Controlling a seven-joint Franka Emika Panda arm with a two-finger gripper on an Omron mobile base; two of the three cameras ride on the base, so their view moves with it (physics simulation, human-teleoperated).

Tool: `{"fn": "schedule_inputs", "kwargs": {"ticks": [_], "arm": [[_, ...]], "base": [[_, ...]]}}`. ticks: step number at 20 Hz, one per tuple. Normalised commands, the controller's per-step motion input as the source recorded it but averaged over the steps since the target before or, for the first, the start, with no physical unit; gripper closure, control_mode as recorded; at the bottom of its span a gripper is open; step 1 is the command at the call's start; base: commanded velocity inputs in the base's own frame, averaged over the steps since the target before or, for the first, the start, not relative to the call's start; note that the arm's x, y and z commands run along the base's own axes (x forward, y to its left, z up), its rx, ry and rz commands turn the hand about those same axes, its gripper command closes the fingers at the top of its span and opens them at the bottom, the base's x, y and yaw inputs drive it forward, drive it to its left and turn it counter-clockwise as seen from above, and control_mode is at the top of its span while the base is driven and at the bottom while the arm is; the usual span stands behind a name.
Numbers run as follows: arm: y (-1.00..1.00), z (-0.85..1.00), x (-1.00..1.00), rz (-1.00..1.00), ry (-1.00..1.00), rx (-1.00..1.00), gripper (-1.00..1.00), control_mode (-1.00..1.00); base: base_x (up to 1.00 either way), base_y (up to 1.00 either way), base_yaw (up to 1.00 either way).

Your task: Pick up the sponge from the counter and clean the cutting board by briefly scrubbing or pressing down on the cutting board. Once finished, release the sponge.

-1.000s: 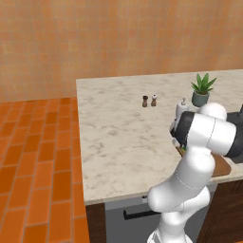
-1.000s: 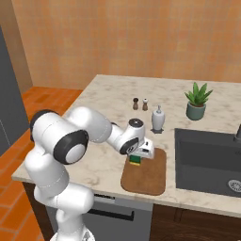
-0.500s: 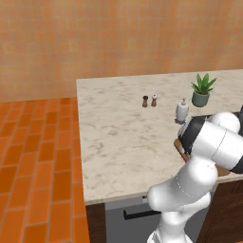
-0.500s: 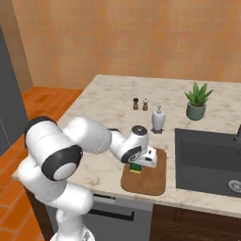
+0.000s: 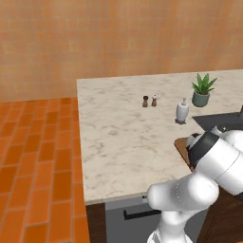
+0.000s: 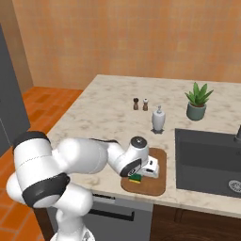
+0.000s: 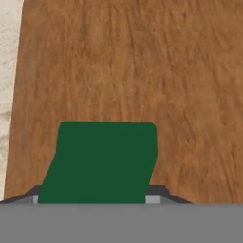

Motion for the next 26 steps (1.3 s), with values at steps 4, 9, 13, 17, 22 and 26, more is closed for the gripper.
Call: {"fn": "schedule_inputs", "kwargs": {"ticks": [4,9,13,17,22,26], "arm": [[-0.56,-0.07,0.00,0.00,0.00,0.00,1.00,-1.00],[-0.52,-0.02,0.00,0.00,0.00,0.00,1.00,-1.00],[-0.31,0.00,0.00,0.00,0.00,0.01,1.00,-1.00],[-0.09,0.00,0.39,0.00,0.00,0.01,1.00,-1.00],[0.00,0.00,0.41,-0.01,-0.01,0.01,1.00,-1.00],[0.00,0.00,0.47,0.00,-0.02,0.00,1.00,-1.00]], "base": [[0.00,0.00,0.00],[0.00,0.00,0.00],[0.00,0.00,0.00],[0.00,0.00,0.00],[0.00,0.00,0.00],[0.00,0.00,0.00]]}}
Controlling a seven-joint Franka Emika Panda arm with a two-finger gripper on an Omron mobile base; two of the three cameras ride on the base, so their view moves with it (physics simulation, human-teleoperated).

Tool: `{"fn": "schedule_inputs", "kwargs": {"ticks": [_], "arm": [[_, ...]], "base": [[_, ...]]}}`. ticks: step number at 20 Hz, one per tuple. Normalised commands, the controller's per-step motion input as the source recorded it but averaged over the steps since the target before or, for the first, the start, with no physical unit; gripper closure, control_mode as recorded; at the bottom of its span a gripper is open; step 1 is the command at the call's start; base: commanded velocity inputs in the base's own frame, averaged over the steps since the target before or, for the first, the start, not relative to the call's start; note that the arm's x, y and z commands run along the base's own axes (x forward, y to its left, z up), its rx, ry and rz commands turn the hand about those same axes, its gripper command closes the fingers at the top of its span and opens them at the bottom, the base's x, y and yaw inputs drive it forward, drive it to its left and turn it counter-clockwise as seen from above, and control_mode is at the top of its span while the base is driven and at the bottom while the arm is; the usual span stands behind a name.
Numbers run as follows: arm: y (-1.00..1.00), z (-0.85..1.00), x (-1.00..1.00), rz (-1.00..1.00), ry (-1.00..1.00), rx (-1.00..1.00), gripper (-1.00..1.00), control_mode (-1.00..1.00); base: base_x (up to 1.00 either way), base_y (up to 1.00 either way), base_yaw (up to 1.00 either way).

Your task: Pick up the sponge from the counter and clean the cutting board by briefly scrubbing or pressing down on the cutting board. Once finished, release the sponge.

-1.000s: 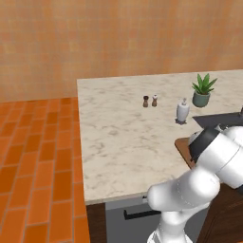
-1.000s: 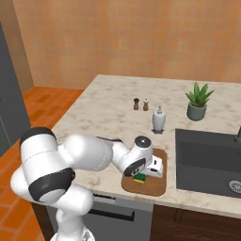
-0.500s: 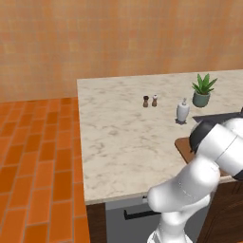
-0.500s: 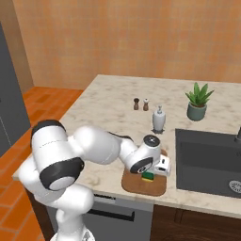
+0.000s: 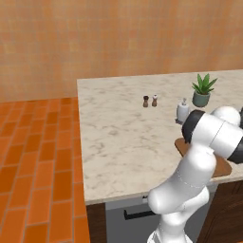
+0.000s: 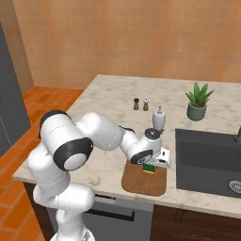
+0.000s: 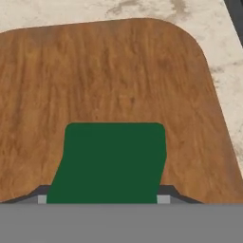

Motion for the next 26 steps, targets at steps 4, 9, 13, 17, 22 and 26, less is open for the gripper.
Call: {"fn": "schedule_inputs", "kwargs": {"ticks": [4,9,13,17,22,26], "arm": [[0.00,0.00,0.54,0.00,-0.01,0.00,1.00,-1.00],[-0.05,0.00,0.40,0.00,0.00,0.00,1.00,-1.00],[-0.29,0.00,0.04,0.00,-0.01,0.00,1.00,-1.00],[-0.51,-0.01,-0.02,0.00,0.00,0.00,1.00,-1.00],[-0.20,-0.12,-0.12,0.01,0.00,0.02,1.00,-1.00],[-0.02,-0.23,-0.58,0.00,0.00,0.02,1.00,-1.00]], "base": [[0.00,0.00,0.00],[0.00,0.00,0.00],[0.00,0.00,0.00],[0.00,0.00,0.00],[0.00,0.00,0.00],[0.00,0.00,0.00]]}}
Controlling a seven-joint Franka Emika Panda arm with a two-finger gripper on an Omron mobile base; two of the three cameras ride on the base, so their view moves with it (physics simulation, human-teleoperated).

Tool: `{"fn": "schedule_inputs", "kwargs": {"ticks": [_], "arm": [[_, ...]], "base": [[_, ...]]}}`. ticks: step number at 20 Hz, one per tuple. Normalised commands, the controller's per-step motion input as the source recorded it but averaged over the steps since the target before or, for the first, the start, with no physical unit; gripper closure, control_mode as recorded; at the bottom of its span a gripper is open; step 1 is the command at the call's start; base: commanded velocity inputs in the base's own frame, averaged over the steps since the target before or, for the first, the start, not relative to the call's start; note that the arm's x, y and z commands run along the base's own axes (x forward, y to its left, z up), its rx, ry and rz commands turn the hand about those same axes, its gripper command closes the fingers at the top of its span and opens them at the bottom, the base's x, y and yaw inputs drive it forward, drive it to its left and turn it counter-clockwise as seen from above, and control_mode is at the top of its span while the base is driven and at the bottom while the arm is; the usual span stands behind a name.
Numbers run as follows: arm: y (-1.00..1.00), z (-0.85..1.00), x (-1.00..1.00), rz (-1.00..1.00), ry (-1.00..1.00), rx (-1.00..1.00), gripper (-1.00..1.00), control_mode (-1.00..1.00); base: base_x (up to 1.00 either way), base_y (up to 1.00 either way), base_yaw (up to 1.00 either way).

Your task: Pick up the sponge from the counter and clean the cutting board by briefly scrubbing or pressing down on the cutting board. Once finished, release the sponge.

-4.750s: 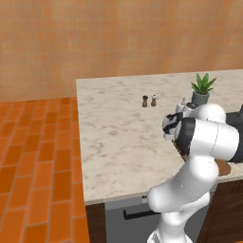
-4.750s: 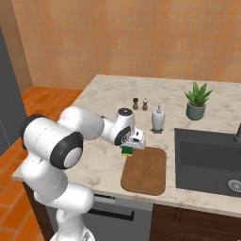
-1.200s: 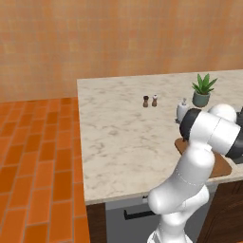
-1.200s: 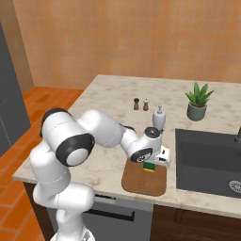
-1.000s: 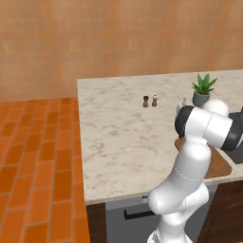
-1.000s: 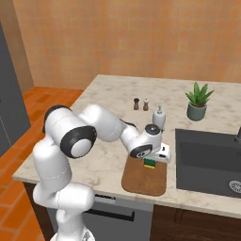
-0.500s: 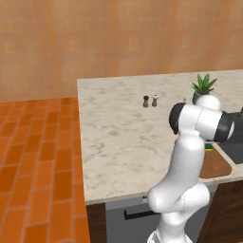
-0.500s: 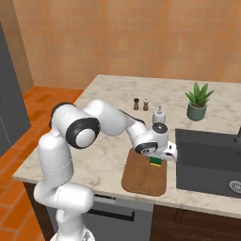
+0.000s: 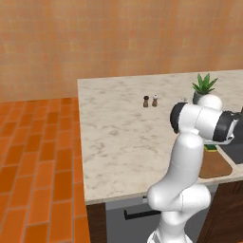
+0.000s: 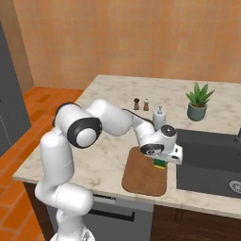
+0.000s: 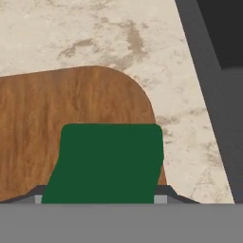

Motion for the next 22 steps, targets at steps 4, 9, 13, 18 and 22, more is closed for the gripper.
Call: {"fn": "schedule_inputs", "kwargs": {"ticks": [4,9,13,18,22], "arm": [[0.00,-0.27,-1.00,0.02,0.00,0.00,1.00,-1.00],[0.00,-0.34,-1.00,0.05,0.00,0.00,1.00,-1.00],[0.00,-0.42,-1.00,0.09,0.00,0.00,1.00,-1.00],[0.13,-0.40,-1.00,0.10,0.00,0.01,1.00,-1.00],[0.97,-0.03,-0.44,0.15,0.00,0.00,1.00,-1.00]], "base": [[0.00,0.00,0.00],[0.00,0.00,0.00],[0.00,0.00,0.00],[0.00,0.00,0.00],[0.00,0.00,0.00]]}}
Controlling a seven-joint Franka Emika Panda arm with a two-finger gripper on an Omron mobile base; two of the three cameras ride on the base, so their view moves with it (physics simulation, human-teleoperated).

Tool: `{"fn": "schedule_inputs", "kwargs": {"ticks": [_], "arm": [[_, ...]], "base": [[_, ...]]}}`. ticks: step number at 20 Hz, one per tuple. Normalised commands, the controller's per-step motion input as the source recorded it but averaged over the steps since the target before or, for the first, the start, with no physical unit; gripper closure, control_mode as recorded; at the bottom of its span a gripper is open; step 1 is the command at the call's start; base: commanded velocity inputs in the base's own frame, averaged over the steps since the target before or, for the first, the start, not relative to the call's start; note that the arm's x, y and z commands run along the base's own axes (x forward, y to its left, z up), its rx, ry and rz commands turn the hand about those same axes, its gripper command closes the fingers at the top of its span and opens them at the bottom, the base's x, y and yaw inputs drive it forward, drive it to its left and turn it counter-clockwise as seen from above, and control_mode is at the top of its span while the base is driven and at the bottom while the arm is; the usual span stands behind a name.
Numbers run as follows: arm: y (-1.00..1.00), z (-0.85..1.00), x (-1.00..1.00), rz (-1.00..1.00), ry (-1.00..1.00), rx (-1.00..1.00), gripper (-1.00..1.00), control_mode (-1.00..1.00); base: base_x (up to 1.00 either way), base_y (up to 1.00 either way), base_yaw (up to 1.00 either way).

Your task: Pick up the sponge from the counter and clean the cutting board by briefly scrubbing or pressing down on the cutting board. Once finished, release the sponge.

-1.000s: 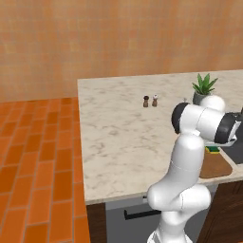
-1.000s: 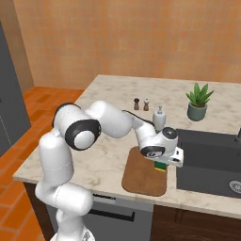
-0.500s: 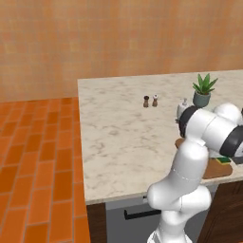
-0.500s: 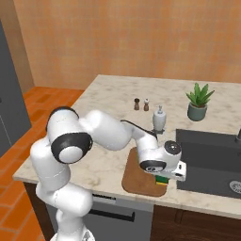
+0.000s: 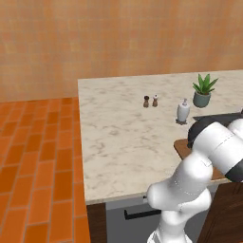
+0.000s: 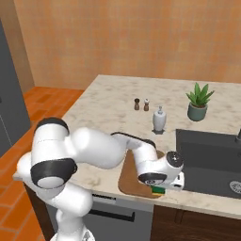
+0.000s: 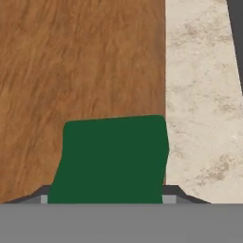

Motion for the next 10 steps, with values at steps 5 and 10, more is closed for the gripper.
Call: {"fn": "schedule_inputs", "kwargs": {"ticks": [5,10], "arm": [[1.00,0.08,0.04,0.16,0.11,0.06,1.00,-1.00],[1.00,0.67,0.00,0.17,0.01,0.00,1.00,-1.00]], "base": [[0.00,0.00,0.00],[0.00,0.00,0.00]]}}
